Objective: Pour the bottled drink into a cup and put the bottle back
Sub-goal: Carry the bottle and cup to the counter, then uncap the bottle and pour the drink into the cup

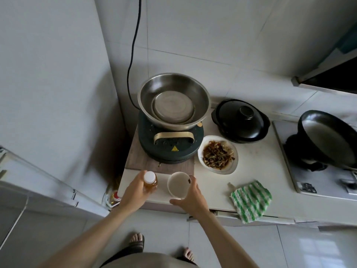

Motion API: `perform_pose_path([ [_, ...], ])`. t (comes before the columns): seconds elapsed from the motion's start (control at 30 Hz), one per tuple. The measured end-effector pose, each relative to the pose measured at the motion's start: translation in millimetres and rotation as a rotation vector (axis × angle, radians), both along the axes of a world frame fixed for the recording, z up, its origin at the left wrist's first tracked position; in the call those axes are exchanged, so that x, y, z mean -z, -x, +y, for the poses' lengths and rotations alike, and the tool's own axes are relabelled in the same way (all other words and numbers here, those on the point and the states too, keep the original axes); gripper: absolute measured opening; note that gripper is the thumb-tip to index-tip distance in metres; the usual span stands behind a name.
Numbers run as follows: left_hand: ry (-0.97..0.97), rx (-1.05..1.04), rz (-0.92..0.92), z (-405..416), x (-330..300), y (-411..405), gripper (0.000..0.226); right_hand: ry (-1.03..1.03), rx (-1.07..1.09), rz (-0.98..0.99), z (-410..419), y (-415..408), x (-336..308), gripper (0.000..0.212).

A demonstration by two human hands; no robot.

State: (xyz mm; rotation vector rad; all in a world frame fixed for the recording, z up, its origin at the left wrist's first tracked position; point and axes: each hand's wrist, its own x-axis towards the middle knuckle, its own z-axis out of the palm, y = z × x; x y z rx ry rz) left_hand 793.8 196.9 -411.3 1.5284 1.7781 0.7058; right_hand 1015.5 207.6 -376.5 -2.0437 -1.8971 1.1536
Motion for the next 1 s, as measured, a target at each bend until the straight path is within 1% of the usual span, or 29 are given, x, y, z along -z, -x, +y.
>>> perform_pose_path([
  [0.03,-0.003,0.004,0.01,-1,0,-1,0.054,-0.002,-0.04,-0.077,1,0,-5,0.116],
  [0.07,0.001,0.001,0.014,-1,0,-2,0.052,-0.04,-0.076,-0.171,2,0,-12,0.117],
  [0.1,-0.002,-0.005,0.026,-2,0,-1,0.051,-0.116,-0.109,-0.251,2,2,-21,0.11],
  [0.13,-0.002,-0.021,0.043,-3,1,-1,0.052,-0.205,-0.147,-0.296,3,6,-32,0.099],
  [0.2,-0.012,-0.046,0.076,-3,2,-1,0.056,-0.332,-0.257,-0.283,6,25,-55,0.073],
  [0.27,-0.023,-0.049,0.086,-4,0,-3,0.054,-0.384,-0.401,-0.257,11,52,-71,0.057],
  [0.33,-0.02,-0.053,0.073,-6,-3,-6,0.053,-0.396,-0.537,-0.327,16,77,-79,0.052],
  [0.4,-0.007,-0.06,0.056,-6,-5,-5,0.054,-0.44,-0.697,-0.474,21,93,-78,0.047],
  [0.47,-0.032,-0.04,0.095,-8,-4,-2,0.051,-0.462,-0.855,-0.604,24,101,-73,0.046],
  [0.5,-0.044,-0.021,0.125,-8,-1,0,0.05,-0.451,-0.882,-0.619,25,104,-70,0.048],
  [0.6,-0.069,0.007,0.155,-7,1,2,0.048,-0.385,-0.815,-0.563,26,109,-64,0.042],
  [0.73,-0.08,0.028,0.139,-6,0,2,0.051,-0.441,-0.833,-0.546,29,108,-60,0.035],
  [0.83,-0.076,0.049,0.095,-6,0,4,0.05,-0.45,-0.934,-0.522,33,104,-56,0.04],
  [1.0,-0.091,0.083,0.085,-4,2,16,0.055,-0.48,-1.2,-0.46,58,95,-57,0.042],
])
